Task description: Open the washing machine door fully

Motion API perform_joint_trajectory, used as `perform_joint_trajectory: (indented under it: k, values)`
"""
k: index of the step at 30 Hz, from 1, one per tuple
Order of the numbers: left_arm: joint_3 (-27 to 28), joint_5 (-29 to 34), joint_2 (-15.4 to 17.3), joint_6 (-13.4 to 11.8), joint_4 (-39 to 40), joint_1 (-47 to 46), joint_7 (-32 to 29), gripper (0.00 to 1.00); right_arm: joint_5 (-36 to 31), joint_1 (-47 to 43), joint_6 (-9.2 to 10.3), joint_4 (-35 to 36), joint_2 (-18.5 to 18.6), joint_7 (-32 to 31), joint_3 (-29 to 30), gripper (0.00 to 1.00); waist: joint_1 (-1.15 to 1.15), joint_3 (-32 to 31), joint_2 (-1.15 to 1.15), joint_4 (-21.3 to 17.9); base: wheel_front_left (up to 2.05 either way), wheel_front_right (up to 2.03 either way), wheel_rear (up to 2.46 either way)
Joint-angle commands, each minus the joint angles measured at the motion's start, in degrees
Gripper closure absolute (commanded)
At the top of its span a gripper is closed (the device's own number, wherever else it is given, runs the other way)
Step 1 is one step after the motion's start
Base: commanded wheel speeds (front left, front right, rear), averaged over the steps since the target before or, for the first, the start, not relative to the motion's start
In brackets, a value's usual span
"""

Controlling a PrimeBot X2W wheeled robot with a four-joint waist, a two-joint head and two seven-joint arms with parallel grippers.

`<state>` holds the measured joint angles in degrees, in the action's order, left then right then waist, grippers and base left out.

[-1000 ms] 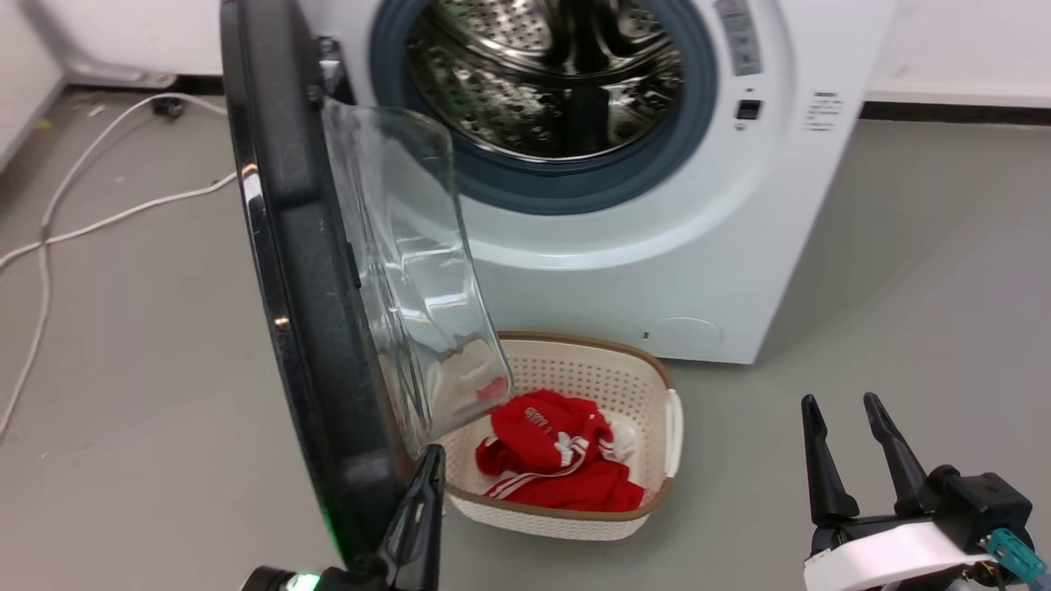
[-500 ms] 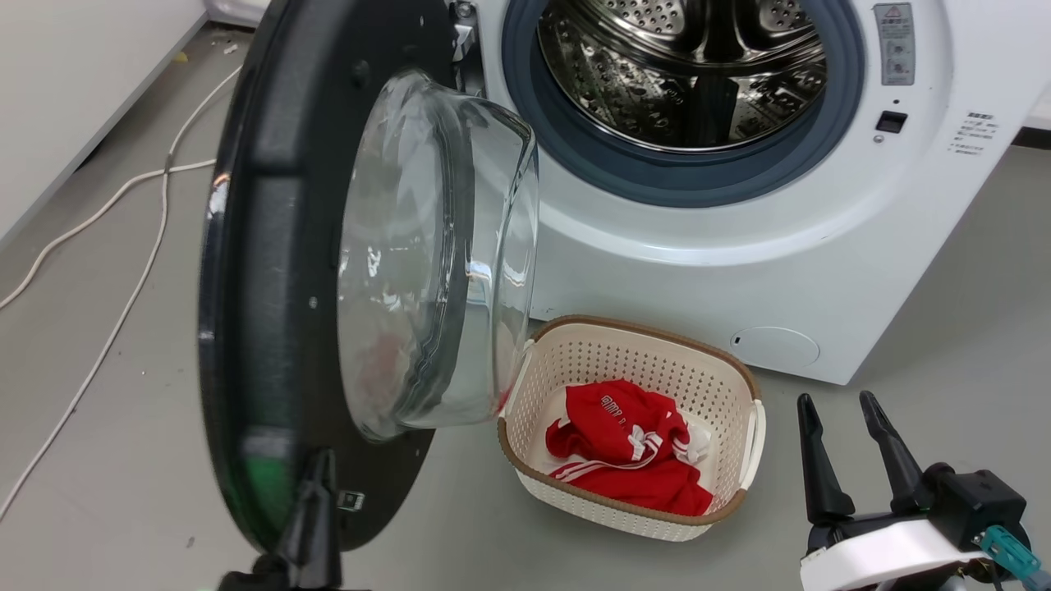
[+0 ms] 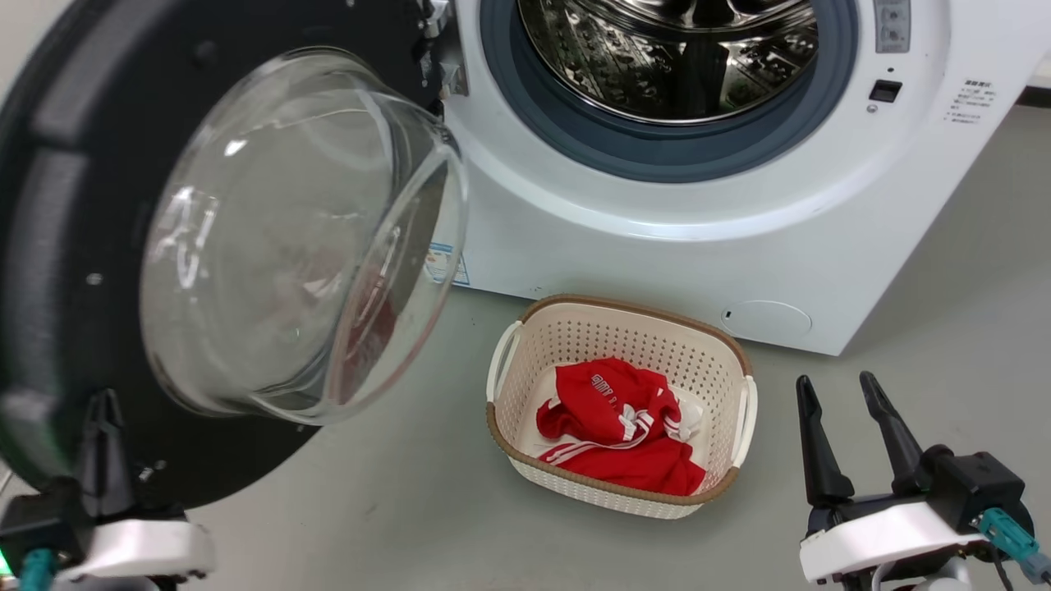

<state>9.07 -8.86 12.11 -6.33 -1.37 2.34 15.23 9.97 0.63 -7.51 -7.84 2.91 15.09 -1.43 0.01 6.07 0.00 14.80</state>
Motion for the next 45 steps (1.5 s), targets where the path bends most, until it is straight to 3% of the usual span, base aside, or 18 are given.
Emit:
perform_joint_trajectory:
  k: [1,12,22,27,36,37,38,39,40,45]
  values:
    - [1.1,-0.1,0.8,0.3,-1.1,-1.3,-0.2,1.0,-0.3,0.9,0.04,0.0,-0.1,0.1,0.1,0.0,-0.01,0.5,0.0,-0.5,0.0,0.0,0.0]
    - [11.2,-1.7,6.9,4.6,-13.6,-11.0,-0.1,1.0,-0.9,3.0,0.04,-0.6,-0.1,0.1,-0.4,0.0,-0.01,2.5,0.0,-2.8,0.0,0.0,0.0]
    - [15.8,0.5,8.8,6.7,-20.1,-14.4,-0.2,1.0,-0.9,2.8,0.04,-1.1,-0.1,0.1,-0.6,0.0,-0.01,2.0,0.0,-4.1,0.0,0.0,0.0]
    - [15.6,2.9,6.3,6.7,-17.3,-10.7,-0.1,1.0,0.1,1.5,0.04,-1.6,-0.1,0.1,-0.7,0.0,-0.01,-0.1,0.0,-4.8,0.0,0.0,0.0]
    - [13.9,5.7,-3.0,6.3,-5.4,1.5,-0.1,1.0,0.9,-0.8,0.04,-2.0,-0.1,0.1,-1.0,0.0,-0.01,-4.3,0.0,-5.9,0.0,0.0,0.0]
    - [13.4,5.5,-4.3,6.4,-4.2,2.4,-0.1,0.65,0.9,-1.0,0.04,-2.0,-0.1,0.1,-0.9,0.0,-0.01,-4.5,0.0,-6.0,0.0,0.0,0.0]
    - [12.8,5.6,-5.2,6.5,-3.0,3.3,-0.1,0.49,0.8,-1.1,0.04,-2.0,-0.1,0.1,-0.7,0.0,-0.01,-4.7,0.0,-5.9,0.0,0.0,0.0]
    - [12.1,5.7,-6.1,6.6,-2.0,3.9,-0.1,0.06,0.7,-1.2,0.04,-2.0,-0.1,0.1,-0.6,0.0,-0.01,-4.8,0.0,-6.0,0.0,0.0,0.0]
    - [11.4,5.9,-6.8,6.5,-0.8,4.5,-0.1,0.0,0.5,-1.3,0.04,-2.1,-0.1,0.1,-0.6,0.0,-0.01,-4.9,0.0,-6.0,0.0,0.0,0.0]
    - [6.9,6.7,-8.6,6.0,3.4,7.0,-0.1,0.0,-0.1,-1.6,0.04,-2.0,-0.1,0.1,-0.9,0.0,-0.01,-5.8,0.0,-7.5,0.0,0.0,0.0]
